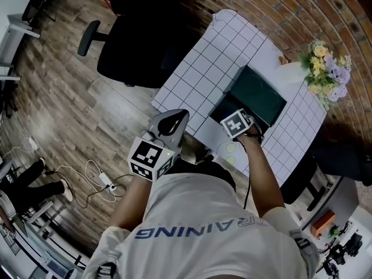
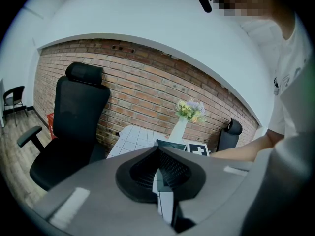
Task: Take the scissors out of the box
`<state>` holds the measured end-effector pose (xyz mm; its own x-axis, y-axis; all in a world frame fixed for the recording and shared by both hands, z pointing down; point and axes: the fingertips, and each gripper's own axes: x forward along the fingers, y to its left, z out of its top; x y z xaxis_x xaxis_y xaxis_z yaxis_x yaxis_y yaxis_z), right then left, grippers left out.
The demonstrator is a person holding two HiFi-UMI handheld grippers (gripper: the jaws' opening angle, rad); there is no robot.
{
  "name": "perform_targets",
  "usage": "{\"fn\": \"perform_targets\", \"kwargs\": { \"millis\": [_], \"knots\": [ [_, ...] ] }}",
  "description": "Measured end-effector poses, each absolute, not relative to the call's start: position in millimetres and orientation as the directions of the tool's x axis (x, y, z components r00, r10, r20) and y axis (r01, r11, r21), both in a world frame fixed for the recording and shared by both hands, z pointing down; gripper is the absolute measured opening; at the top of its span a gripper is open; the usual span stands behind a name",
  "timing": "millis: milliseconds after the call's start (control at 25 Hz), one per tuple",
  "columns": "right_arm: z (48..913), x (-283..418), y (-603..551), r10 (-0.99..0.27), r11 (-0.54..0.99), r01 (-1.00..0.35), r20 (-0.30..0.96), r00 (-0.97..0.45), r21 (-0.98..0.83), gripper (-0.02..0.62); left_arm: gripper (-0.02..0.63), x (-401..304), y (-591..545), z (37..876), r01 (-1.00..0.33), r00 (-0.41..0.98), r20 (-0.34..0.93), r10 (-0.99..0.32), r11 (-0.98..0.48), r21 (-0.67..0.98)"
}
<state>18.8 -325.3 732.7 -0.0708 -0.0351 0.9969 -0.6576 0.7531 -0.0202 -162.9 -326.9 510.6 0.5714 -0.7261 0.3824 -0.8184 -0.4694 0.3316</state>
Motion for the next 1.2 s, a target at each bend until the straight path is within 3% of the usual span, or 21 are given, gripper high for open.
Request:
{"fn": "perform_targets", "kwargs": {
  "millis": [280,640,960,1200],
  "knots": [
    [715.8,18.6,-326.7,-0.096,0.733,-0.68,0.989,-0.113,-0.006,0.092,0.003,-157.0,-326.9,504.1,-0.809,0.585,0.366,-0.724,-0.488,0.328],
    [581.6,29.8,-342.7,-0.455,0.597,-0.801,0.843,-0.288,0.049,0.092,0.003,-115.9,-338.9,448.4,-0.754,0.657,0.272,-0.703,-0.6,0.269],
    [435.4,89.2,-349.7,-0.784,0.393,-0.91,0.566,-0.255,0.135,0.092,0.003,-58.0,-357.9,382.5,-0.667,0.745,0.152,-0.649,-0.722,0.184],
    [336.2,145.5,-321.5,-0.94,0.222,-0.959,0.3,-0.163,0.175,0.092,0.003,-21.4,-354.4,344.1,-0.623,0.782,0.094,-0.616,-0.77,0.134]
  ]
}}
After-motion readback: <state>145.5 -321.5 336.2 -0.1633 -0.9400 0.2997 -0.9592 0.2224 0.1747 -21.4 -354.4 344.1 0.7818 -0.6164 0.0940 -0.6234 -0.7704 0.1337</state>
